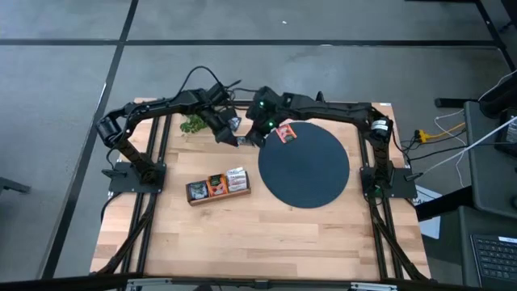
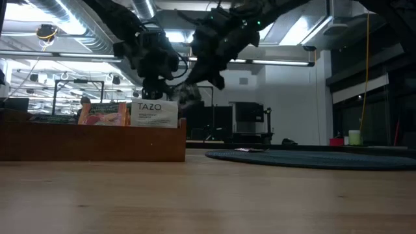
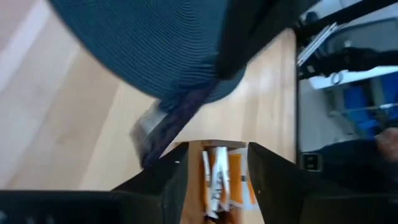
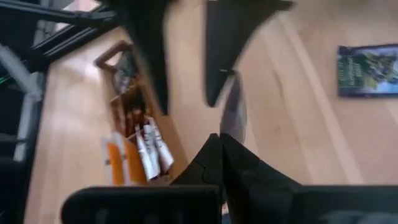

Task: Pick & Place Tea
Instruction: Put the purple tea bag into the left section of the wooden organizer

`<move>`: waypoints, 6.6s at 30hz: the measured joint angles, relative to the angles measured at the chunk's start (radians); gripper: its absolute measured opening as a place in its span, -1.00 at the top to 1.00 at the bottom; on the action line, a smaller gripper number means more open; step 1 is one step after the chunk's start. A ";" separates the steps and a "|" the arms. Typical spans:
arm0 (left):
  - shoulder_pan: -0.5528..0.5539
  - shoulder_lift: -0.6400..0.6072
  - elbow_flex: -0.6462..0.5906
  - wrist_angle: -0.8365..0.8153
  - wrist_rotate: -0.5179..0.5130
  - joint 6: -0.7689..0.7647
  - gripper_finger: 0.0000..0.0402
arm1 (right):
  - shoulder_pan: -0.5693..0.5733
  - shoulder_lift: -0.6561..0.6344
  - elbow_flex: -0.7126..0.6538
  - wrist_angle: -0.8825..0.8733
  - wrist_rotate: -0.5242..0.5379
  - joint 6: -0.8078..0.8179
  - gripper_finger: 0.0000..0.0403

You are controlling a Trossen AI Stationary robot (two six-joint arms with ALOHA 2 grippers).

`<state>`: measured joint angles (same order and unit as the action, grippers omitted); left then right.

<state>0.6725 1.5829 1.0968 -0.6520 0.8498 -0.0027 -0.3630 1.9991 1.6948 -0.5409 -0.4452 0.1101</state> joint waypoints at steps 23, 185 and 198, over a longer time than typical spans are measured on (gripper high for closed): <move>-0.020 -0.138 0.001 0.081 -0.075 0.067 0.20 | -0.007 0.000 0.048 -0.075 -0.072 -0.078 1.00; 0.132 -0.549 -0.350 0.779 0.145 -0.661 0.70 | 0.041 -0.066 0.048 -0.033 -0.203 0.161 1.00; 0.081 -0.549 -0.264 0.467 0.056 -0.339 0.37 | 0.078 -0.066 0.048 0.010 -0.176 0.202 1.00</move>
<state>0.7531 1.0340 0.8326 -0.1845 0.9054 -0.3415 -0.2852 1.9327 1.7424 -0.5306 -0.6216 0.3118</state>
